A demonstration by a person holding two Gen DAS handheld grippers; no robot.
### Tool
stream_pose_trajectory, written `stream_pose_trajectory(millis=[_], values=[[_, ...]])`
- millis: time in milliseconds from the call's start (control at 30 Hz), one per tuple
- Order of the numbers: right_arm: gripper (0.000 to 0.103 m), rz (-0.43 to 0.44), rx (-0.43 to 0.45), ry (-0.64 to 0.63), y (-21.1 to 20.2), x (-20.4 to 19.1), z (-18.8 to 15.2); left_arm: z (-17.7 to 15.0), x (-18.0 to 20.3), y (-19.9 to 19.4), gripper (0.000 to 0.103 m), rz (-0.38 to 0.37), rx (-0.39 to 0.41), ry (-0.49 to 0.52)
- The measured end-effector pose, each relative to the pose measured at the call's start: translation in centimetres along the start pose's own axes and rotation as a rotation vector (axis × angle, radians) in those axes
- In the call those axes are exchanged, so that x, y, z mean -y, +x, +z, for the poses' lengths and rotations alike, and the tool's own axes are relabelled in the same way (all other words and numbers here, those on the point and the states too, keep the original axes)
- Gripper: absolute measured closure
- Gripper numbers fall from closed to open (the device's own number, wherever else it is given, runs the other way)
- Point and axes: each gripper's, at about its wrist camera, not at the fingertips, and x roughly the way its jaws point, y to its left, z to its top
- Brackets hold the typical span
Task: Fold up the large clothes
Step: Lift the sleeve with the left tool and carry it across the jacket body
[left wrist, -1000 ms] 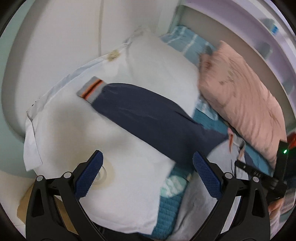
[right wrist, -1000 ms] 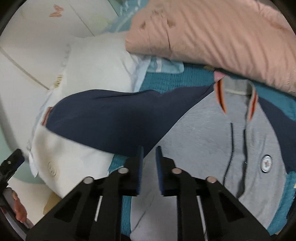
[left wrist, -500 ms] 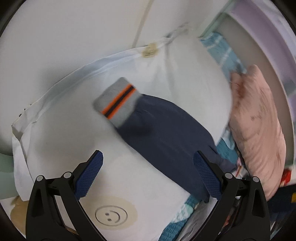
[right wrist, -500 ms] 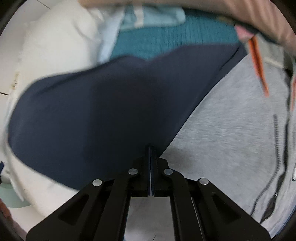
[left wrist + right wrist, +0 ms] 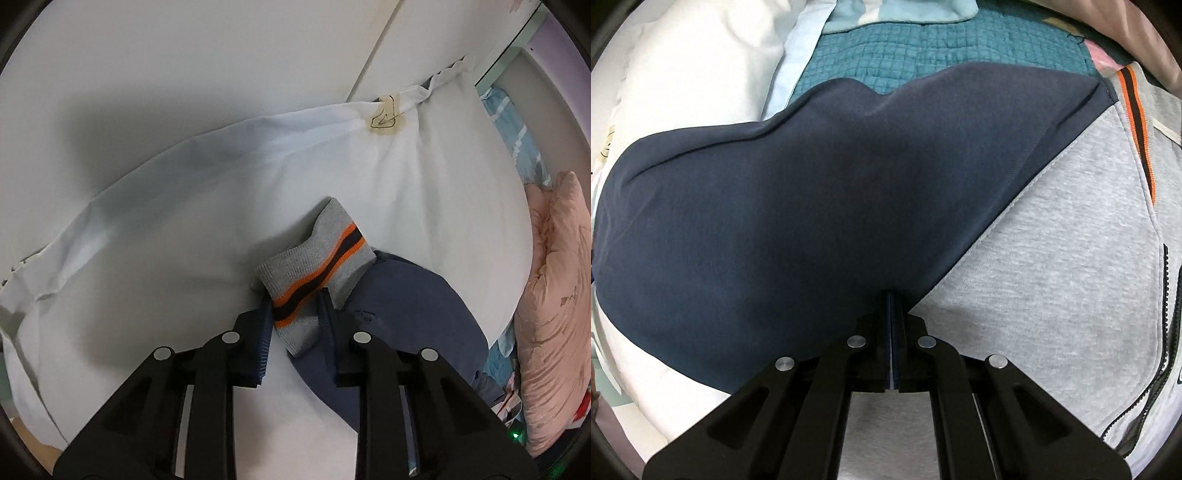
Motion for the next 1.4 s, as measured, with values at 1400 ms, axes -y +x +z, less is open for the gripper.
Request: stream_pose_trajectory(millis=[1400], values=[[0.102, 0.076, 0.381, 0.205, -26.9, 20.3, -16.2, -28.2, 36.3, -16.9, 0.097, -0.433, 0.017, 0.637]])
